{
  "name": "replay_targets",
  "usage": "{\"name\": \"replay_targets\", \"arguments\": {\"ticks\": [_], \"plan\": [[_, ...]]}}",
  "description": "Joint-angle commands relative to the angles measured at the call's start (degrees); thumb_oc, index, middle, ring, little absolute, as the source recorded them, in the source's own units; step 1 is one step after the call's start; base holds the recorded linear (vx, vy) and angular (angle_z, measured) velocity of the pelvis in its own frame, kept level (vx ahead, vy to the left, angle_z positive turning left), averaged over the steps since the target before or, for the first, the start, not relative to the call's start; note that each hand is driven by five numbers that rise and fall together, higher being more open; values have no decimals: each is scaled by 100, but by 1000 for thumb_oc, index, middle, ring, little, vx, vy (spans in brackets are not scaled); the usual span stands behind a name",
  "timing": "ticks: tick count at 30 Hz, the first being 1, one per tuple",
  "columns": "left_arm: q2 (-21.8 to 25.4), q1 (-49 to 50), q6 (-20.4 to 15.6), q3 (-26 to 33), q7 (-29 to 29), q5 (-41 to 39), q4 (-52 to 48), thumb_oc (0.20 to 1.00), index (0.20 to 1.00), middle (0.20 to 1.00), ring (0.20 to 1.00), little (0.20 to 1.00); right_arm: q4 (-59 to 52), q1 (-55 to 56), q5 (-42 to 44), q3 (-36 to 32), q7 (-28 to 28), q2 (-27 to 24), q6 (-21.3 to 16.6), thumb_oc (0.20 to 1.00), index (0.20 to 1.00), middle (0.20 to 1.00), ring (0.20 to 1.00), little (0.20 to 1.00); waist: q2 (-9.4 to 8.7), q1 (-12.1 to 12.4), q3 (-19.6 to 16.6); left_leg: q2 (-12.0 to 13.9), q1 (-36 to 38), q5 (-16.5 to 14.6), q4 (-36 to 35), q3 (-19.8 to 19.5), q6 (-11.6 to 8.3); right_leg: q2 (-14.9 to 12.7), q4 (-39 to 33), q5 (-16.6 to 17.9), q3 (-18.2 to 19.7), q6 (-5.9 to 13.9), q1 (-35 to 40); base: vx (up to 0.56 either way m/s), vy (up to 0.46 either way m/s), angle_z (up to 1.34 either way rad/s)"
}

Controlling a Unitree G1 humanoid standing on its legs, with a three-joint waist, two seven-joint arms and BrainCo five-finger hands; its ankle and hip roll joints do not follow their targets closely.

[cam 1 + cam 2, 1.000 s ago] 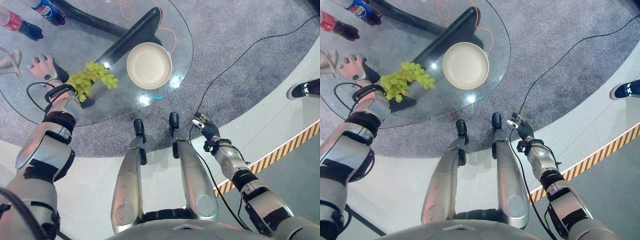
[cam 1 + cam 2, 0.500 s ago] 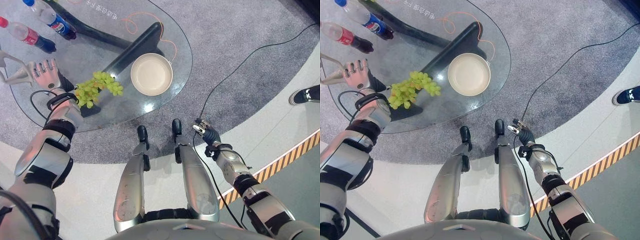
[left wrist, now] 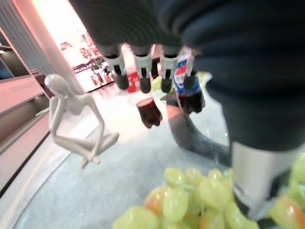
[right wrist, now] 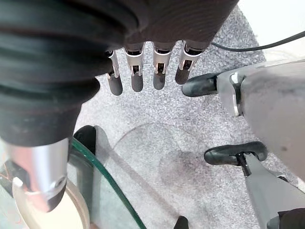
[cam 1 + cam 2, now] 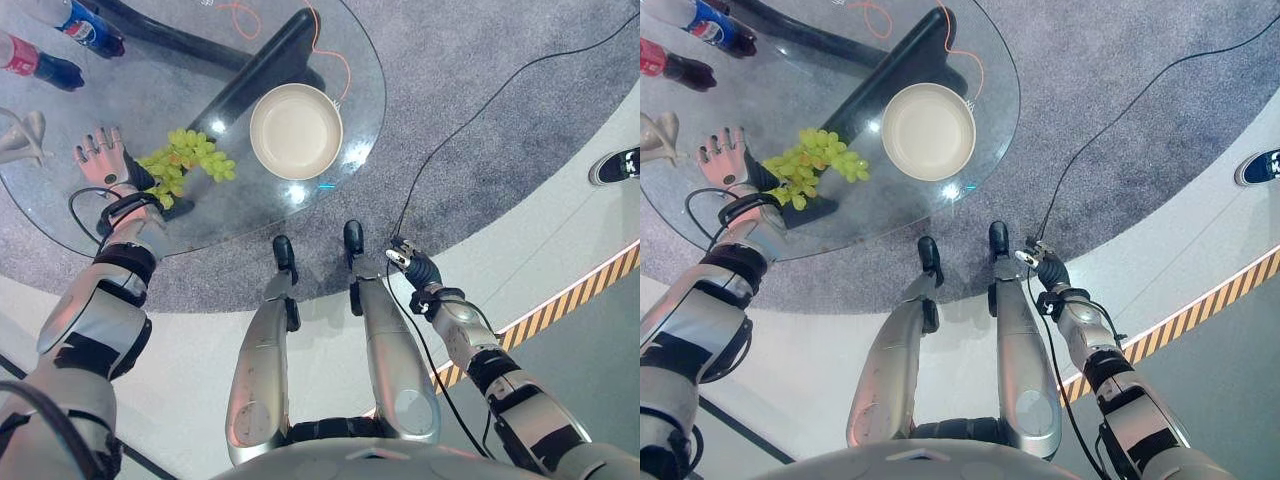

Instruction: Pick up fruits into the plate

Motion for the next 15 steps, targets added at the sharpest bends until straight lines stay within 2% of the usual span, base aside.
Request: {"name": "replay_targets", "arguments": {"ticks": [1,15], "plan": [[30,170,208,358,167,11,131,1000,1000,1000,1000,1000,-383,315,-36,-30,-92,-140,-145,1000,1000,1000,1000,1000,108,-100,-172,-423,-271,-482,421,-585,195,373,498,-545,-281,28,-138,-4,-9,-4],[-41,-164,428,308,283,-233,653,1000,1000,1000,1000,1000,-638,340,79,53,-55,-141,-235,1000,1000,1000,1000,1000,-92,-226,-172,-411,-1239,-575,981,-535,170,677,1120,-633,-188,-29,-1104,3,0,-2]]}}
